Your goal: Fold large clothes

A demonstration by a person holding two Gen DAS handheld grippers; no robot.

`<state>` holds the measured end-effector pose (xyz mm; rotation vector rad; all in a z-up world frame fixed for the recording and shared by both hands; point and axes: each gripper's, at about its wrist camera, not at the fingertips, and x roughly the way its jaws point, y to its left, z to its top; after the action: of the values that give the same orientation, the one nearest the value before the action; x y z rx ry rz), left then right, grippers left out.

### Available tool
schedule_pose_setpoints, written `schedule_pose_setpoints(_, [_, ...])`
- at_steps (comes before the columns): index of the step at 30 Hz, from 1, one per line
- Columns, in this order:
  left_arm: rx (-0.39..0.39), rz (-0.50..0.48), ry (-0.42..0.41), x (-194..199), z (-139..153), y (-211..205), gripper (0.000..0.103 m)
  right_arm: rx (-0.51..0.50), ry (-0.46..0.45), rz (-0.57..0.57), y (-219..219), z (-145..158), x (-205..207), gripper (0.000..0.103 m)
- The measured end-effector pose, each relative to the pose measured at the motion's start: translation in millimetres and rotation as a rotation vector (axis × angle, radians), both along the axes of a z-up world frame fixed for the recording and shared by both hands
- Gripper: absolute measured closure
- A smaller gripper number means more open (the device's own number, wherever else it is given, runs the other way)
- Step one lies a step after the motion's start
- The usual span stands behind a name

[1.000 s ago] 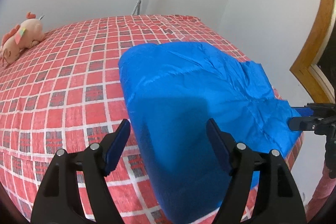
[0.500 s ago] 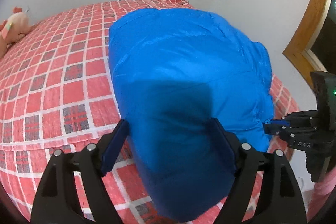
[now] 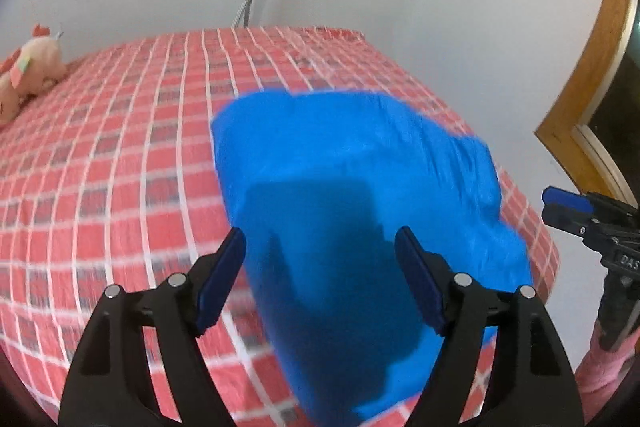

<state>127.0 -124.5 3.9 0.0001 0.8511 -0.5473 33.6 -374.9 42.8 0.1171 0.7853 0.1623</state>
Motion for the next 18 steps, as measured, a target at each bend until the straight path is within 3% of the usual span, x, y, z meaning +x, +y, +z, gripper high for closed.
schedule_pose_setpoints(5, [0.018, 0.059, 0.018, 30.3, -4.5, -27.9, 0.029, 0.05, 0.027, -0.027, 17.5, -11.1, 66.1, 0.064])
schedule_pose_setpoints(9, [0.016, 0.106, 0.08, 52.3, -29.8, -36.7, 0.028, 0.065, 0.056, -0.091, 8.6, -45.2, 108.2, 0.064])
schedule_pose_setpoints(12, [0.058, 0.118, 0.06, 58.7, -38.1, -38.9, 0.028, 0.041, 0.083, -0.132, -3.3, -70.3, 120.6, 0.068])
schedule_pose_setpoints(15, [0.083, 0.111, 0.097, 67.5, -48.8, -42.7, 0.028, 0.063, 0.112, -0.141, -13.6, -101.4, 130.3, 0.068])
schedule_pose_setpoints(18, [0.095, 0.103, 0.133, 76.1, -56.1, -44.1, 0.028, 0.101, 0.135, -0.146, -20.0, -112.0, 133.7, 0.068])
